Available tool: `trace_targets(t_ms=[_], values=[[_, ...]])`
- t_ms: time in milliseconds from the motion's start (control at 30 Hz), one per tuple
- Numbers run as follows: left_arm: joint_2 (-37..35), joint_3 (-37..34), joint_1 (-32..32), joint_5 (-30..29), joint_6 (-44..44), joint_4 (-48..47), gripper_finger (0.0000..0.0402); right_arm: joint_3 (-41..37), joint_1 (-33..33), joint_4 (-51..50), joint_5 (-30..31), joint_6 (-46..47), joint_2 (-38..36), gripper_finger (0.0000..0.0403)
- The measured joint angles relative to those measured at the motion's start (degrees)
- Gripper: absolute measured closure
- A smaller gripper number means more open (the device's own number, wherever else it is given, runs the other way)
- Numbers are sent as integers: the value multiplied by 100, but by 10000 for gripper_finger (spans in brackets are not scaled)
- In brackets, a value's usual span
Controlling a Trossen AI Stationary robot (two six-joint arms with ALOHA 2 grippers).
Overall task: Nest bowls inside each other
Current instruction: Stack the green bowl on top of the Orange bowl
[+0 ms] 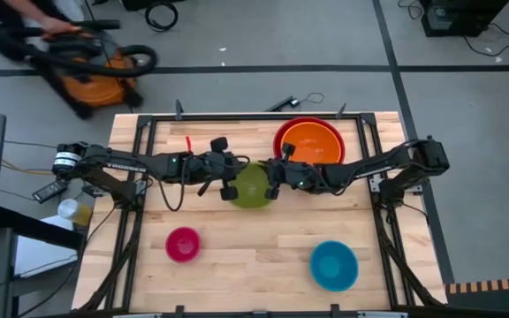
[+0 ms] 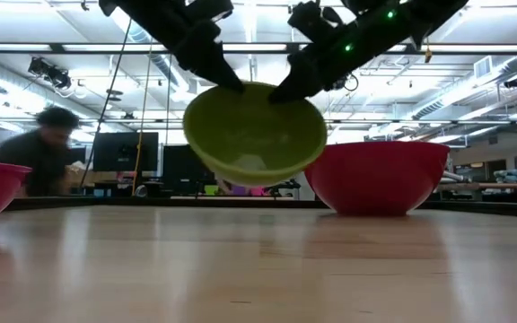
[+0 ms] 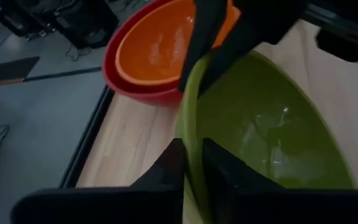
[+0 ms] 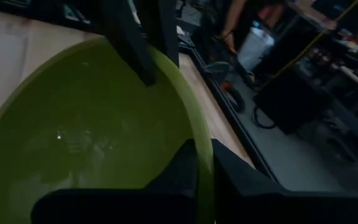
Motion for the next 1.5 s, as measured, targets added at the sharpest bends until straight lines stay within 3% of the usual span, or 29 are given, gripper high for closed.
trace_targets(t_ms=[100, 300, 500, 633, 767, 867, 1033, 1300, 1500], values=[[-6, 9, -10, 124, -10, -26, 319, -6, -81, -379, 28, 35, -293, 380], [-35, -4, 23, -240, -55, -175, 247, -15, -731, -1395, 660, 595, -1129, 380], [-126, -9, -37, -251, -181, -423, 218, 0, -1754, -2337, 861, 1249, -1948, 380], [-166, -8, -129, -262, -292, -546, 217, -2, -2513, -3200, 431, 1580, -2303, 380], [-166, -13, -257, -279, -443, -864, 217, -2, -3164, -3862, -536, 2122, -2494, 380], [-175, -13, -390, -290, -606, -1097, 217, -2, -3557, -4373, -1222, 2352, -2478, 380], [-175, -13, -594, -320, -928, -1619, 217, -278, -4002, -4566, -1798, 2490, -2290, 379], [-173, -13, -819, -439, -1422, -2104, 217, -1044, -4312, -4189, -2019, 2836, -2183, 324], [-170, -13, -876, -472, -1514, -2191, 217, -1163, -4399, -4185, -2033, 2926, -2186, 296]])
